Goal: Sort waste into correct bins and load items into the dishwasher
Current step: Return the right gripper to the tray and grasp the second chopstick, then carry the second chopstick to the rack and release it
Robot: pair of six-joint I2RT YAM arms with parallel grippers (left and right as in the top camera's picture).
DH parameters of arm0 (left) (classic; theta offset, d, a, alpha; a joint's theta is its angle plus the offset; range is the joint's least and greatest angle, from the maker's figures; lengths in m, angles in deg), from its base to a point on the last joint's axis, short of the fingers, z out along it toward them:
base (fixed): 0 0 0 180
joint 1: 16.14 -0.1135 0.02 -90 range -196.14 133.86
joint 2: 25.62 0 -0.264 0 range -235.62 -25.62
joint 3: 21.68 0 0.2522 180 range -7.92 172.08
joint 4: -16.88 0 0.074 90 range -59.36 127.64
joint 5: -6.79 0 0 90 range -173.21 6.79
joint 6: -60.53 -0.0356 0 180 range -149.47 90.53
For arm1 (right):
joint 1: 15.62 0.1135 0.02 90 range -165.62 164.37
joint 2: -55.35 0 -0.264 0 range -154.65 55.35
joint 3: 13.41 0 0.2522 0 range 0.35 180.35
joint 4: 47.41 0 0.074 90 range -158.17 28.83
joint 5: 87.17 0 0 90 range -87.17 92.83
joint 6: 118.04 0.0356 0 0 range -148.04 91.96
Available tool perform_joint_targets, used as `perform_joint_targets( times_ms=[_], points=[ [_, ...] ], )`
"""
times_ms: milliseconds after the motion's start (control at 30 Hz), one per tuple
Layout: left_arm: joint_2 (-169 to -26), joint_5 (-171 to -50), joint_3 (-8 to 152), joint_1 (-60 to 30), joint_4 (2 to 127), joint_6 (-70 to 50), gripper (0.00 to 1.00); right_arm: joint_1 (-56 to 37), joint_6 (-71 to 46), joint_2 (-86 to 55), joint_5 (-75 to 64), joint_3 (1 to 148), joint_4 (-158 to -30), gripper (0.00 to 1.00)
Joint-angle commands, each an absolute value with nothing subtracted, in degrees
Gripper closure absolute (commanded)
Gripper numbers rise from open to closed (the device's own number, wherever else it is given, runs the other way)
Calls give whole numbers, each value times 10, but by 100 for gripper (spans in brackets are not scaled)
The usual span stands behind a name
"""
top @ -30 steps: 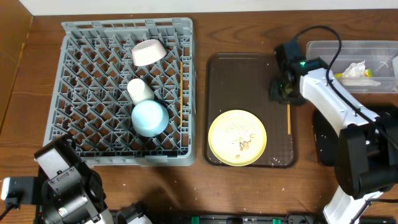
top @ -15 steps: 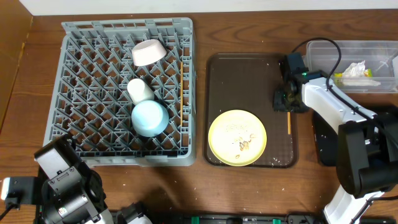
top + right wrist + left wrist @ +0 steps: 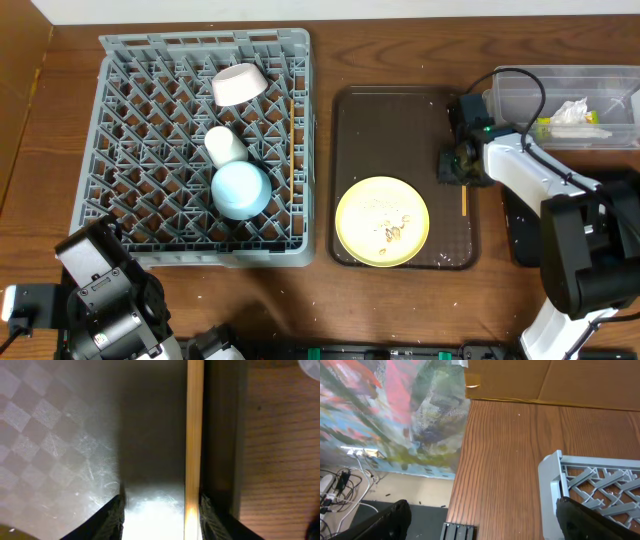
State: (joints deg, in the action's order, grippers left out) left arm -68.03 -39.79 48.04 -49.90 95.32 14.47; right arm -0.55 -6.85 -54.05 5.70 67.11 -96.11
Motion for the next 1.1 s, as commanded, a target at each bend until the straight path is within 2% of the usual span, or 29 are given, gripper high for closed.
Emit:
perform_joint_targets(
  times_ms=[0, 33, 133, 167, 200, 467, 600, 767, 1067],
  points=[
    [-680, -395, 489, -503, 956, 154, 6, -10, -73, -545, 69, 651, -950, 55],
    [-680, -395, 489, -503, 956, 154, 6, -10, -73, -545, 69, 651, -949, 60],
    [-680, -395, 489, -503, 956, 154, 6, -10, -73, -545, 62, 656, -955, 91],
    [-680, -395, 489, -503, 956, 154, 6, -10, -74, -545, 54, 661, -960, 97],
    [-680, -395, 489, -503, 956, 154, 6, -10, -74, -545, 44, 667, -965, 99],
    [-680, -395, 489, -503, 956, 154, 6, -9, -73, -536, -69, 825, -1055, 99],
    [-680, -395, 489, -503, 956, 154, 6, 3, -72, -536, -203, 920, -1075, 99],
    [-680, -395, 489, -503, 956, 154, 7, 74, 4, -536, -261, 963, -993, 99],
    [-680, -395, 489, -503, 956, 154, 6, 228, 119, -577, -193, 962, -858, 99]
  ],
)
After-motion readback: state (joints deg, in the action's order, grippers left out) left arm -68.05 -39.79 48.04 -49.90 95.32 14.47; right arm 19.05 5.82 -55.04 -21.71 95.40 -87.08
